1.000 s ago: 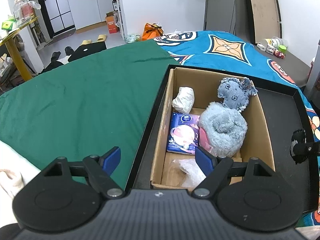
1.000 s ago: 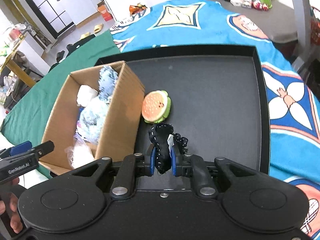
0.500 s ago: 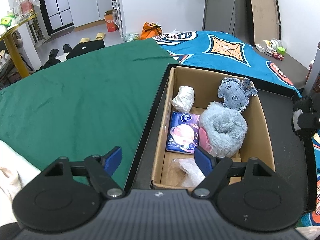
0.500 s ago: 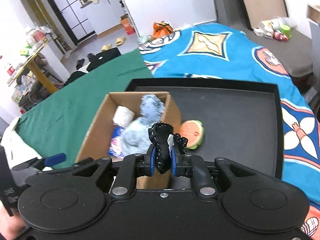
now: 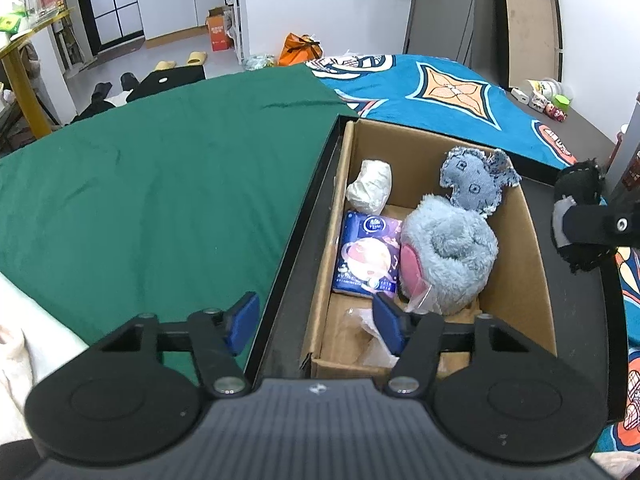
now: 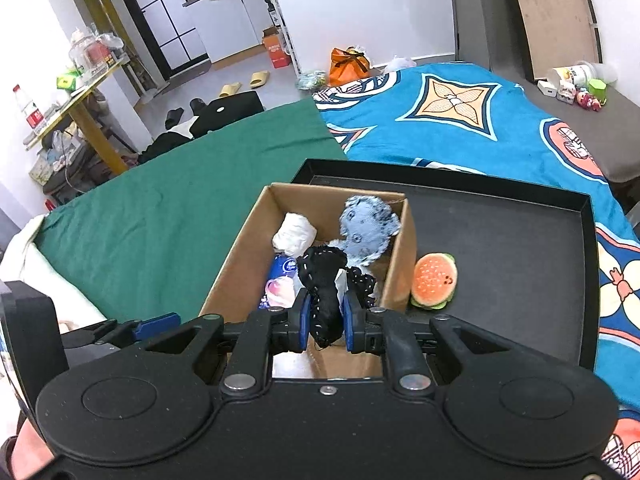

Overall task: Organize soft objects
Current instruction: 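Lift the black lace fabric with the right tool toward the box, then open the right tool to drop the black lace into the box, then move the right tool to the hamburger plush and close on it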

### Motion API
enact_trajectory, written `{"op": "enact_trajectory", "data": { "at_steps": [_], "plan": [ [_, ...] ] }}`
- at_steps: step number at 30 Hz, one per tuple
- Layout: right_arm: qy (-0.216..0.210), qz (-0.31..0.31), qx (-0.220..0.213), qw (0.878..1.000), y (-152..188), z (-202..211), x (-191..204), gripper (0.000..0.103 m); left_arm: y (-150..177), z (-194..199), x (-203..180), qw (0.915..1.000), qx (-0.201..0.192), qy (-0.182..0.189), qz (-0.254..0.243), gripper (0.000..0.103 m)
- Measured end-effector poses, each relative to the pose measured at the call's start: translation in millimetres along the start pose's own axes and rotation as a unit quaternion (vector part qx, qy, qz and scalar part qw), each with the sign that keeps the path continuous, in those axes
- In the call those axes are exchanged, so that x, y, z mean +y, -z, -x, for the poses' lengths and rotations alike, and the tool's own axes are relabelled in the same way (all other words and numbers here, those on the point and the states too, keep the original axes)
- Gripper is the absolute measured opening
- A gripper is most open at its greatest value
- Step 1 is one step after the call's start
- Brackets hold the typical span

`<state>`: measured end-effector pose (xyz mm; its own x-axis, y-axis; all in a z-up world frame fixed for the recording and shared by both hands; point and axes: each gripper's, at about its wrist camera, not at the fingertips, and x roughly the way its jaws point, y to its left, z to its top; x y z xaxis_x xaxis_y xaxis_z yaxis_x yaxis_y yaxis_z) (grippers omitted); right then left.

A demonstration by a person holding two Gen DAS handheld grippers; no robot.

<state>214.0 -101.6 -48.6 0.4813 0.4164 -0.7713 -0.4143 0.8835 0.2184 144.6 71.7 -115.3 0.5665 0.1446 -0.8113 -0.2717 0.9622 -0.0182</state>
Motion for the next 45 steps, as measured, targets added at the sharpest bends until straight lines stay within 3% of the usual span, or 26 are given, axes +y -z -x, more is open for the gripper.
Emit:
{"op": "enact_trajectory", "data": {
  "at_steps": [2, 4, 8, 13, 18, 34, 45],
  "plan": [
    [0.005, 0.001, -0.003, 1.000, 5, -3, 8, 0.017, 1, -3, 2, 1.0000, 0.008, -0.001, 0.001, 0.042],
    [0.009, 0.001, -0.005, 1.000, 11, -7, 15, 0.017, 3, -6, 3, 0.9999, 0.016, -0.001, 0.002, 0.020],
    [0.022, 0.009, -0.009, 1.000, 20, -12, 25, 0.020, 5, -6, 7, 0.9996, 0.020, 0.018, 0.008, 0.009],
    [0.028, 0.008, -0.012, 1.000, 24, -10, 26, 0.030, 5, 0, 10, 0.9997, 0.014, 0.015, 0.017, 0.009],
    [0.023, 0.007, -0.020, 1.000, 20, -3, 21, 0.049, 2, 0, 4, 0.9998, 0.013, 0.009, 0.012, 0.009],
    [-0.010, -0.025, -0.017, 1.000, 19, 3, -16, 0.051, 0, 3, -5, 1.0000, -0.001, -0.004, 0.004, 0.014],
    [-0.009, -0.027, -0.009, 1.000, 14, -3, -54, 0.052, -2, 6, -15, 0.9998, -0.014, -0.009, -0.009, 0.033]
  ]
}}
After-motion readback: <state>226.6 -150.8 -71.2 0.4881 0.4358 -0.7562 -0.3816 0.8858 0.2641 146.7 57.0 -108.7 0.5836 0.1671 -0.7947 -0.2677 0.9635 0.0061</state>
